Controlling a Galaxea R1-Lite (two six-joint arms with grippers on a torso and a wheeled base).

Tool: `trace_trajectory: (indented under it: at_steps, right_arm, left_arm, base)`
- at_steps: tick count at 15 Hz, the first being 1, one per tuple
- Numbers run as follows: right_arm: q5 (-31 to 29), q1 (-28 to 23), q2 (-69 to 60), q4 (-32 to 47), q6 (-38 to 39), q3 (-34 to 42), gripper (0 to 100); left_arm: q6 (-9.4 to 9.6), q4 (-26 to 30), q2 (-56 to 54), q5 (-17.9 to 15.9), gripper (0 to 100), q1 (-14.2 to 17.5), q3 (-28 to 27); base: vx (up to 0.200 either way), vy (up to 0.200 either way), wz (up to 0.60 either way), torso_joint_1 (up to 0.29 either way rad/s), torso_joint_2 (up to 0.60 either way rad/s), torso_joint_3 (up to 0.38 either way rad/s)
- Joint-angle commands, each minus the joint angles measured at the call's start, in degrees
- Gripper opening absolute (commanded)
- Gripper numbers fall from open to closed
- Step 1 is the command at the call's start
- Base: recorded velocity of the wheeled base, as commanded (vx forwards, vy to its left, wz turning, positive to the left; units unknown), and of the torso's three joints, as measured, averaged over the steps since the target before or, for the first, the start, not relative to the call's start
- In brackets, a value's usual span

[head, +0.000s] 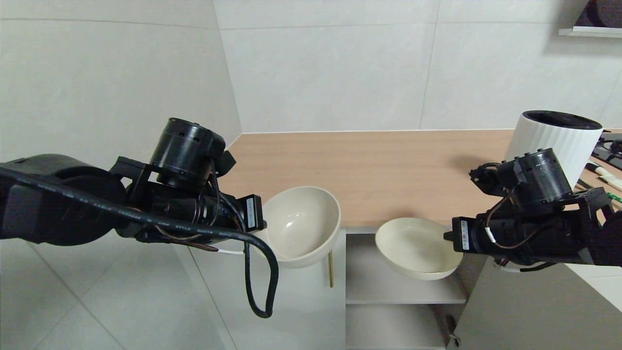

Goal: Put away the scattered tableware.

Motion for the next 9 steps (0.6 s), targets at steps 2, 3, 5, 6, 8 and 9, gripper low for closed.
trace_trajectory:
  at_steps: [2, 3, 5, 6, 8, 9]
  right_arm:
    - [0.0, 0.0, 0.7, 0.0, 0.0, 0.1, 0]
    - [0.0, 0.0, 0.8, 0.0, 0.0, 0.1, 0]
    - [0.1, 0.0, 0.8, 0.0, 0.0, 0.1, 0]
    - [0.0, 0.0, 1.0, 0.0, 0.0, 0.1, 0]
    - [0.0, 0.0, 1.4, -0.1, 0.0, 0.1, 0]
    - [0.1, 0.0, 1.7, -0.1, 0.0, 0.1, 0]
  left_arm:
    - [0.02, 0.0, 0.2, 0.0, 0, 0.0, 0.0]
    - [0.02, 0.0, 0.2, 0.0, 0, 0.0, 0.0]
    - [0.02, 0.0, 0.2, 0.0, 0, 0.0, 0.0]
    - [0.02, 0.0, 0.3, -0.1, 0, 0.0, 0.0]
    - [0.02, 0.0, 0.3, -0.1, 0, 0.0, 0.0]
    - [0.02, 0.0, 0.3, -0.1, 0, 0.0, -0.1]
  base:
    - [0.000, 0.000, 0.00, -0.178, 0.42, 0.237]
    - [0.000, 0.000, 0.00, -0.188, 0.47, 0.256]
    - [0.000, 0.000, 0.00, -0.203, 0.47, 0.276]
    - [0.000, 0.000, 0.00, -0.168, 0.48, 0.281]
    - [0.000, 0.000, 0.00, -0.188, 0.48, 0.283]
    - [0.000, 0.000, 0.00, -0.178, 0.48, 0.295]
